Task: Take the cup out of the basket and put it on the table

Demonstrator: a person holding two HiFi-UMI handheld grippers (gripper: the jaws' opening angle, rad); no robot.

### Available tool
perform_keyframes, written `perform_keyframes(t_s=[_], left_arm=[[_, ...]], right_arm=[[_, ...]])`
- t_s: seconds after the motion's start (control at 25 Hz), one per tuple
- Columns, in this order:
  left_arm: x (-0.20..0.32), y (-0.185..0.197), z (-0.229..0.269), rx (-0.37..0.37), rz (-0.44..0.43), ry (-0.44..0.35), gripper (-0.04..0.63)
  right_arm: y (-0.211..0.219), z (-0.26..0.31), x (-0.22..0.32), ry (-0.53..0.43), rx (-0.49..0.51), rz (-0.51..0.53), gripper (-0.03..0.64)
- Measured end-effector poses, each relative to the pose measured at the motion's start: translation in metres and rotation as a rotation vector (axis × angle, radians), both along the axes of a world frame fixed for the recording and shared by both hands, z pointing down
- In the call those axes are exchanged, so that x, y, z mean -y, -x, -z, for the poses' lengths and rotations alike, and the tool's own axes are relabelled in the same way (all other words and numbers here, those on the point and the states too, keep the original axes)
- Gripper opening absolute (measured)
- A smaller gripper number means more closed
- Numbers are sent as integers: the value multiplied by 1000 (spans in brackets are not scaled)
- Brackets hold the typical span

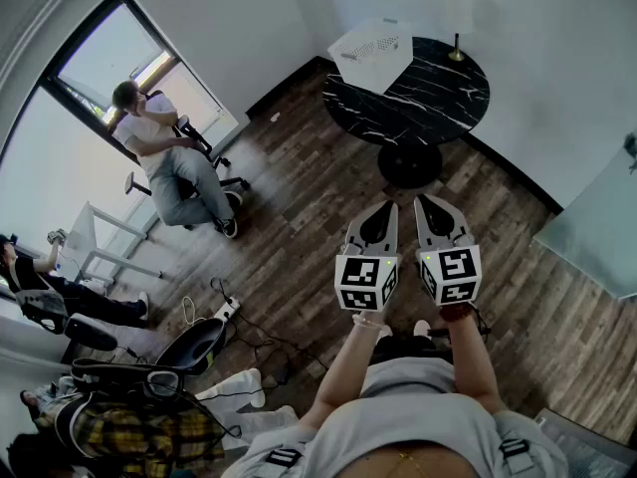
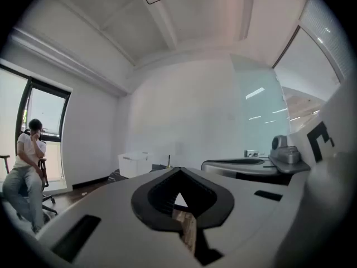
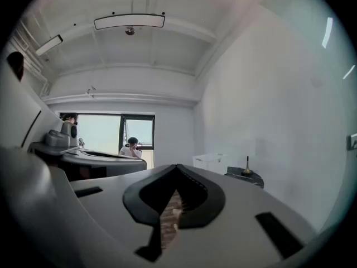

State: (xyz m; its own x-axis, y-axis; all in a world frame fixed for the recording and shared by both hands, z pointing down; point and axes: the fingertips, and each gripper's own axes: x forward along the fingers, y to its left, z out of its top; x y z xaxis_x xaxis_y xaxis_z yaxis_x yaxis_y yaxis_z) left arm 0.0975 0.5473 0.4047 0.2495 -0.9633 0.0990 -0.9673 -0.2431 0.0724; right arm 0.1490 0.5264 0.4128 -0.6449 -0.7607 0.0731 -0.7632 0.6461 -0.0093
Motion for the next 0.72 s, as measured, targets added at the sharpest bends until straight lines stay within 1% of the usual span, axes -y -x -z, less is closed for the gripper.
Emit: perform_keyframes(t_s=[0.28,0.44,0.72], left_arm=[[13,6,1,1,-1,4,6],[6,-7,0,5,10,-1,6],[7,-13,-5,3,23,5,6]], right_arm=[[7,1,14,9,9,3,8],[-5,-2,8,10,20,19,8],[-11,-6,9,4,8,45,9]])
